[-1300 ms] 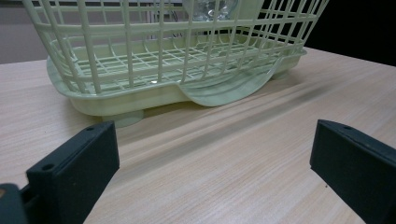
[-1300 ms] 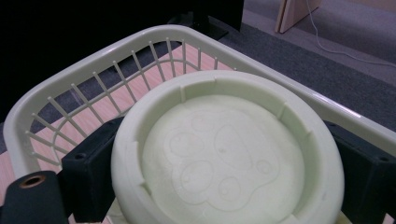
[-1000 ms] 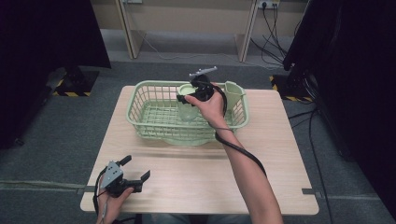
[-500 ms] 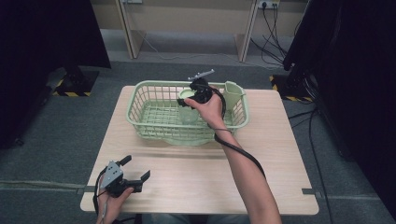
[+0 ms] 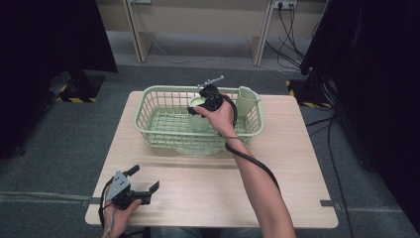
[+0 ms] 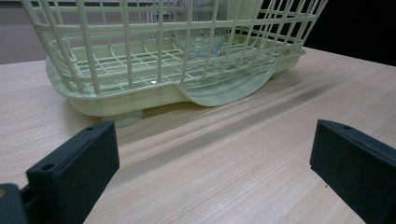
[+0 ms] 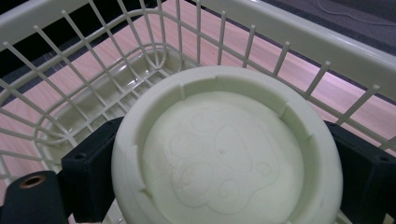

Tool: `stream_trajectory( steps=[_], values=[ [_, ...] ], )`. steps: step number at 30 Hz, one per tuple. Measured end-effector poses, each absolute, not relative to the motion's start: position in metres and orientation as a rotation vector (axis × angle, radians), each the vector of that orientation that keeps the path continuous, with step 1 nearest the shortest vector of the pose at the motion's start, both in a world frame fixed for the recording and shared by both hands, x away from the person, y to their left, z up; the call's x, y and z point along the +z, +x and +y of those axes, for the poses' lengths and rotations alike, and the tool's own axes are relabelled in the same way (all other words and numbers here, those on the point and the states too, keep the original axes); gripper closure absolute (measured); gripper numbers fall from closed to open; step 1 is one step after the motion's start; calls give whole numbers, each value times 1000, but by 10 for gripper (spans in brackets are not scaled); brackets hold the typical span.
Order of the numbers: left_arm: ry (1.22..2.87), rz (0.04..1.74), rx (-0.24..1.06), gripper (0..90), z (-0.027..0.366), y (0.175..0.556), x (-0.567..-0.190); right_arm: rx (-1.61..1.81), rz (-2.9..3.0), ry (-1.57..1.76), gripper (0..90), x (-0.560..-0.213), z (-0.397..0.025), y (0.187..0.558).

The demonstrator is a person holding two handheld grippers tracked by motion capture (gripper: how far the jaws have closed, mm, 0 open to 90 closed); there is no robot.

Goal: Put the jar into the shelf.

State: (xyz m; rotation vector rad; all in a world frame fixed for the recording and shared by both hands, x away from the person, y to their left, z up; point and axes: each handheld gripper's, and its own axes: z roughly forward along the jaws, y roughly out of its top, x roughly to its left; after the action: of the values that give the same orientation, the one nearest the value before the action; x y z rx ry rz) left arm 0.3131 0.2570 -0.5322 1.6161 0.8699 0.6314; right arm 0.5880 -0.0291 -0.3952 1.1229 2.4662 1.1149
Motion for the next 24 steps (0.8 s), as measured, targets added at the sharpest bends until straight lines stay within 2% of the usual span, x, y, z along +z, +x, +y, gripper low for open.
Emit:
stream_trajectory(
  steps=[18,24],
  values=[
    [1620,869,633,8,257,313,-532,1034,2536,1043,106,-395,-25,580],
    [1621,869,635,8,256,313,-532,1049,2552,1051,78,-396,-29,579]
  ],
)
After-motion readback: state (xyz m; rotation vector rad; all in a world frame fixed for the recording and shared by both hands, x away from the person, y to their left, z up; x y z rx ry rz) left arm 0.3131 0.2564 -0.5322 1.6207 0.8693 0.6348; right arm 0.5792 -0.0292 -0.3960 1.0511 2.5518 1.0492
